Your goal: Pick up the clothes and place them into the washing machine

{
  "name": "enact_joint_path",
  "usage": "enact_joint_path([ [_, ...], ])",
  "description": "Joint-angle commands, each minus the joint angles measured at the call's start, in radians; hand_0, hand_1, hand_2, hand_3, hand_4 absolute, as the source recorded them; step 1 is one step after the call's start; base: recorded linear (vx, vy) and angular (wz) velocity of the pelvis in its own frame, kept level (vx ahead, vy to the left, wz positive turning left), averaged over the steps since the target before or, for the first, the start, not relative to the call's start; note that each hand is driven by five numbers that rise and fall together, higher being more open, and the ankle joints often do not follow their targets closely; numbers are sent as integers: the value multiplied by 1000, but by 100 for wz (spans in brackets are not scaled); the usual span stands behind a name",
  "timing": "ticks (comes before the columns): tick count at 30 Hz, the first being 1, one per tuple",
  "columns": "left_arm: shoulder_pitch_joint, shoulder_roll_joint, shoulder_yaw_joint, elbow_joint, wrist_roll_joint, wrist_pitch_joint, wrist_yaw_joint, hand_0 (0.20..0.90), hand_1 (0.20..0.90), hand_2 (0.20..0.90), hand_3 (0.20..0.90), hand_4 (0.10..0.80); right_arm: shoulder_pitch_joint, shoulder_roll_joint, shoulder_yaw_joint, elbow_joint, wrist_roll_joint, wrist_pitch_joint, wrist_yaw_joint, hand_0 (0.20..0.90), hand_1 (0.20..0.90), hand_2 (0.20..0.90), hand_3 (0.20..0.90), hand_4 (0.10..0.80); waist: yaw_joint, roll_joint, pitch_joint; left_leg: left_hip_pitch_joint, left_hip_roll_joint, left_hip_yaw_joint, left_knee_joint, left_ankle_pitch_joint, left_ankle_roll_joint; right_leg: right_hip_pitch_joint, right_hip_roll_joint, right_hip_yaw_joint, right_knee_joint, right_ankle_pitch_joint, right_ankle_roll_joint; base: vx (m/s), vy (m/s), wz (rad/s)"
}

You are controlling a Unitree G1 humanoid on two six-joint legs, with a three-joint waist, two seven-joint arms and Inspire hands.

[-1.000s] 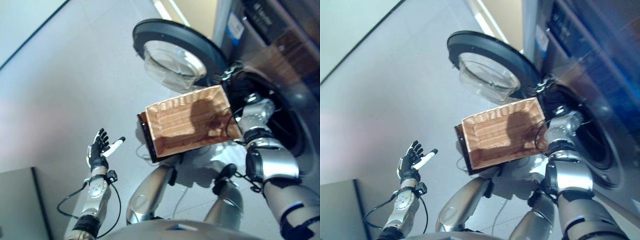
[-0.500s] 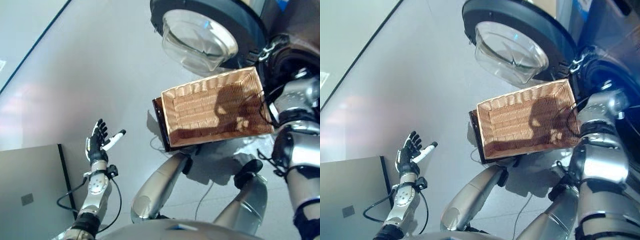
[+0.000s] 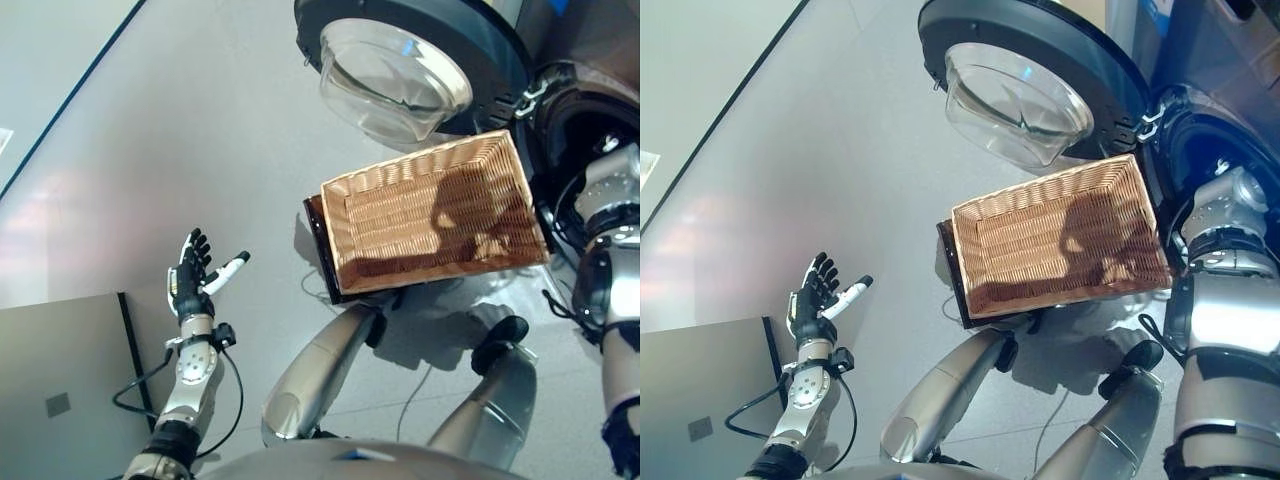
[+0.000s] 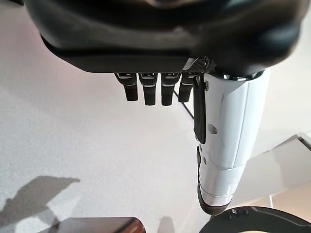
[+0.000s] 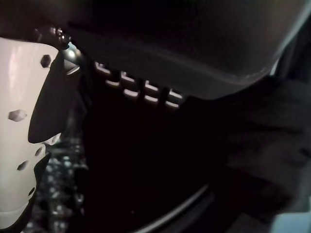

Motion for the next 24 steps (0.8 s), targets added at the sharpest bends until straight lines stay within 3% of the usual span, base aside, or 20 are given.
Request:
enact_joint_path([
  [1,10,51,97,-20,-21,-75,32,900,900,900,900,800,-64,-55,90,-42,-17,-37,31,900,900,900,900,800,27,31,-40,-33,-10,30,79,-121,-93,54,33,23,51,-41,-28,0,0,0],
  [6,15,53,100,-23,-15,-54,16,900,900,900,900,800,-75,-23,190,44,-186,57,30,900,900,900,900,800,42,17,-36,-15,-6,28,70,-118,-91,82,38,5,39,-39,-32,-3,-14,-1],
  [9,16,51,112,-30,-7,-36,-5,900,900,900,900,800,-52,11,255,72,-279,119,95,900,900,900,900,800,50,1,-31,-12,-2,22,73,-118,-88,92,44,-7,37,-39,-34,-11,-48,-4],
  [12,14,52,120,-25,-2,-24,-15,900,900,900,900,800,-72,44,393,97,-530,177,69,900,900,900,900,800,56,-14,-28,-8,3,17,72,-116,-86,96,51,-17,40,-42,-39,-21,-44,-5],
  [24,2,46,150,10,-3,-22,-24,900,900,900,900,800,115,203,308,-93,-342,80,188,900,900,900,900,800,27,-75,-4,19,21,8,59,-108,-87,135,81,-35,15,-39,-44,0,-11,-3],
])
